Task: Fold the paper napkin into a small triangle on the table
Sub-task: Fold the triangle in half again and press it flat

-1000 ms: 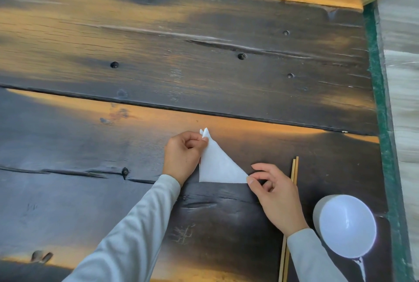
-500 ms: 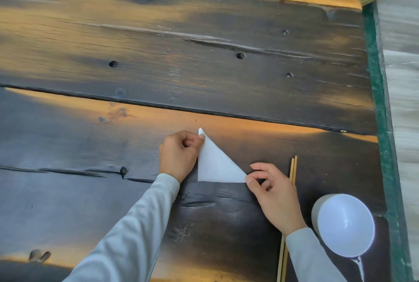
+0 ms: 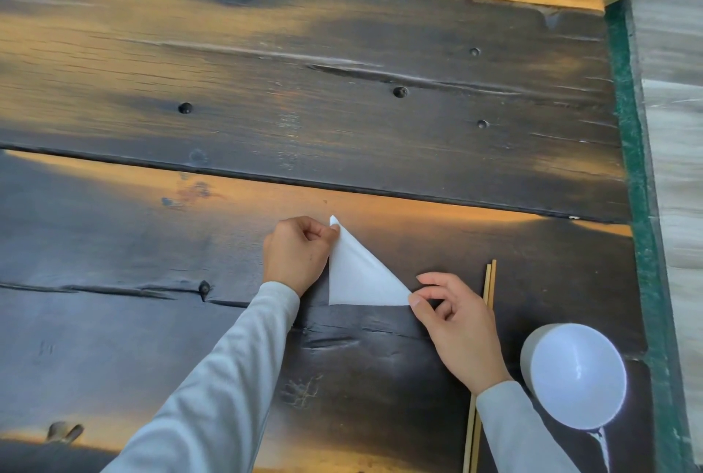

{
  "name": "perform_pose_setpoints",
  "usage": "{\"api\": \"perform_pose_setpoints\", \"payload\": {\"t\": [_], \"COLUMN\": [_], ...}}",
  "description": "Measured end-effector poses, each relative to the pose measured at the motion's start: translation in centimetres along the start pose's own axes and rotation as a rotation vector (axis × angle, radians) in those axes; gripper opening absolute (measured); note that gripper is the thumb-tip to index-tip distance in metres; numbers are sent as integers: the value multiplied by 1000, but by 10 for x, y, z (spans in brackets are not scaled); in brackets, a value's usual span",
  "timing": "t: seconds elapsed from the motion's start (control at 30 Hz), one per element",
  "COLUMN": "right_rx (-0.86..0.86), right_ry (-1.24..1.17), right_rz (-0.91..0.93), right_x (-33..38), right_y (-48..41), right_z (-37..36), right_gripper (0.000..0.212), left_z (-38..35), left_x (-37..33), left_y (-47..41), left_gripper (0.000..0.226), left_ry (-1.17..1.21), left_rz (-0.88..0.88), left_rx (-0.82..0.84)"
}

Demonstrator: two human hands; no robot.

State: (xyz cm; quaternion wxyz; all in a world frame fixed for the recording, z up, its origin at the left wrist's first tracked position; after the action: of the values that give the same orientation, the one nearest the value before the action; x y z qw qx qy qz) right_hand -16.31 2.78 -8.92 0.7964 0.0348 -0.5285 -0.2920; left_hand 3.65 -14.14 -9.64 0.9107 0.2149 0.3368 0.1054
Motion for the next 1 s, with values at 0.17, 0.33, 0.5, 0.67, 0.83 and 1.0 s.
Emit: {"api": "perform_pose_setpoints", "payload": {"t": [0.17, 0.33, 0.5, 0.67, 0.83, 1.0], "right_rx": [-8, -13, -14, -19, -12, -10], "right_ry": [-12, -15, -24, -45, -30, -21], "right_rz": [-3, -3, -12, -21, -8, -1], "right_x": [0, 0, -1, -2, -2, -3], "right_y": [0, 0, 0, 0, -1, -2], "right_z": [1, 0, 0, 0, -1, -1], "right_gripper": [24, 23, 24, 23, 21, 21], "left_z": [0, 2, 4, 6, 12, 9], "left_x": [-2, -6, -12, -18, -23, -26], "left_y": [-1, 0, -2, -2, 5, 10], "left_gripper": [27, 25, 24, 24, 24, 3], "left_ry": [-1, -34, -86, -154, -226, -354], "left_rz": [26, 33, 44, 29, -183, -399], "left_rx": [8, 6, 35, 65, -56, -95]}}
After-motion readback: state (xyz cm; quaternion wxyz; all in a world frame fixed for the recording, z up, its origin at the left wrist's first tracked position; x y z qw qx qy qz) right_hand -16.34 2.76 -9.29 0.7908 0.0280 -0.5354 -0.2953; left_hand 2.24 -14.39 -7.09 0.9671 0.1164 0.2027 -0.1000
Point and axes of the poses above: each hand's wrist, its own y-axis away from the middle knuckle, its own z-axis out of the back of the hand, x = y × z, the point moved 3 cm from there along -y, towards the middle knuckle, and after that the axes turned 9 degrees about -y, right-handed, at the moved point
